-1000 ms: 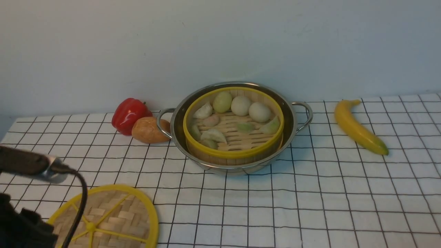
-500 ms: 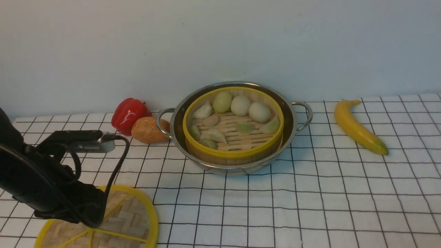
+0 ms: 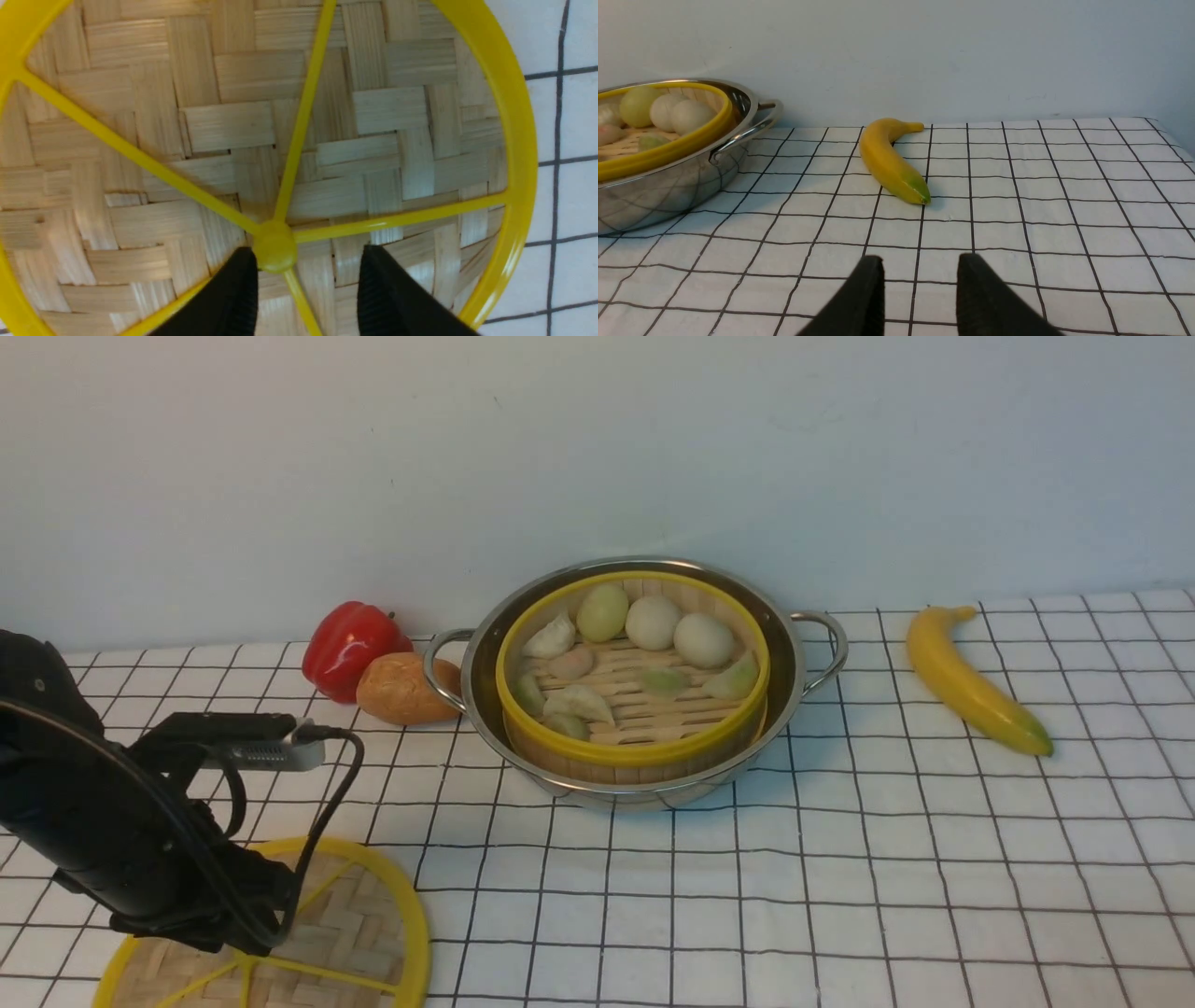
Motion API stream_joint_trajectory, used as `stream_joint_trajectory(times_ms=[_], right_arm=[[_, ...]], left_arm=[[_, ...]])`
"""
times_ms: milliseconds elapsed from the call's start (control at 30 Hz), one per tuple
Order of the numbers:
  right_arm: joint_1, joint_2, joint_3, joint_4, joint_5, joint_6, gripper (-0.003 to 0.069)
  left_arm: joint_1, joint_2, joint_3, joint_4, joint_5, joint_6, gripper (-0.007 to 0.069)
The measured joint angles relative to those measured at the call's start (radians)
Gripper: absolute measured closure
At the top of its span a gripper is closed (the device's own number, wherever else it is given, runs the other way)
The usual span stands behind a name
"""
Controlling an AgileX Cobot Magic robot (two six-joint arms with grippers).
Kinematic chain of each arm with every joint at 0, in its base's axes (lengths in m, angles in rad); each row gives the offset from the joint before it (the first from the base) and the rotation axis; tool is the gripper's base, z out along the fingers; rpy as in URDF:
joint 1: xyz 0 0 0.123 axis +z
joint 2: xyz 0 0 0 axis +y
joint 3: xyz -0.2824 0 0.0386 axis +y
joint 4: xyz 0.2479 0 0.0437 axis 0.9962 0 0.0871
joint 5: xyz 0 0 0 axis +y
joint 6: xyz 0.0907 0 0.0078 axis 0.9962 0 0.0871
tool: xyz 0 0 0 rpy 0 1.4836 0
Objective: Place the steamer in the pot on the white tablecloth, and put the lid on the steamer.
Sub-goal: 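Grasp the bamboo steamer lid lying on the table by its centre knob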
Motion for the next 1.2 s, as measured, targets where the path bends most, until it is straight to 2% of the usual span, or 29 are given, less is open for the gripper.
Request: stream_joint_trajectory(times_ms=[733,833,933,967,1133,1200], right_arm=[[0.0,0.0,0.0,0.0,0.0,0.0,0.0417],[0.0,0.0,0.0,0.0,0.0,0.0,0.0417],[0.0,0.0,0.0,0.0,0.0,0.0,0.0417],[0.0,0.0,0.0,0.0,0.0,0.0,0.0417],[0.0,0.0,0.0,0.0,0.0,0.0,0.0417],[0.0,0.0,0.0,0.0,0.0,0.0,0.0417]], left_arm=[[0.0,0.087,0.0,0.01,-0.041,-0.003,0.0345],[0.0,0.087,0.0,0.011,-0.041,-0.013,0.037],[0.0,0.087,-0.001,0.013,-0.031,-0.035,0.0482],[0.0,0.087,-0.001,0.013,-0.027,-0.036,0.0497],[0.0,0.088,-0.035,0.017,0.067,-0.039,0.0508],[0.0,0.09,-0.098,0.017,0.183,-0.039,0.0508]])
